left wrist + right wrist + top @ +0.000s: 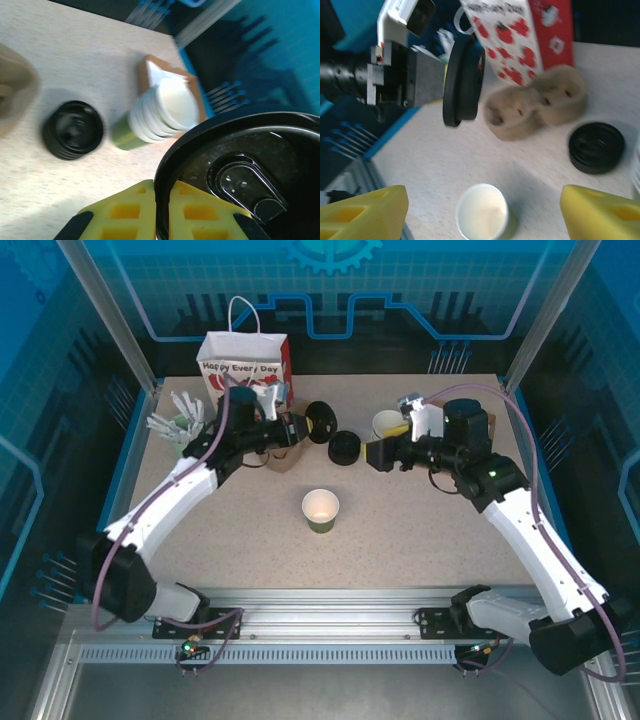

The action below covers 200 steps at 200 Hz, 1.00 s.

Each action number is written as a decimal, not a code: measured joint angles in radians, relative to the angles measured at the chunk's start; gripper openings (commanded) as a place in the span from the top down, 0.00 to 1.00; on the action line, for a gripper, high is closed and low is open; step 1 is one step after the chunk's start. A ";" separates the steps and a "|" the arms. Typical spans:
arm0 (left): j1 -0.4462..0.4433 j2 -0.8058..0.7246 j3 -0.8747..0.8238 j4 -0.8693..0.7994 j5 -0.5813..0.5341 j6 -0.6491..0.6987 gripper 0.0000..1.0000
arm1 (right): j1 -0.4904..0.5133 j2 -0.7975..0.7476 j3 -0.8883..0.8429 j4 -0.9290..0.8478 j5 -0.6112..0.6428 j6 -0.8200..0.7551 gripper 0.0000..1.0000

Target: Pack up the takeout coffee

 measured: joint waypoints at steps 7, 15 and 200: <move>0.009 -0.027 -0.026 0.027 0.042 -0.036 0.91 | 0.000 0.007 -0.008 0.044 -0.040 0.021 0.07; 0.018 -0.051 -0.050 0.060 0.087 -0.076 0.92 | 0.000 0.017 -0.020 0.102 -0.089 0.055 0.05; 0.030 -0.157 -0.144 0.478 0.522 -0.465 0.95 | 0.119 0.154 0.026 0.563 -0.454 0.235 0.00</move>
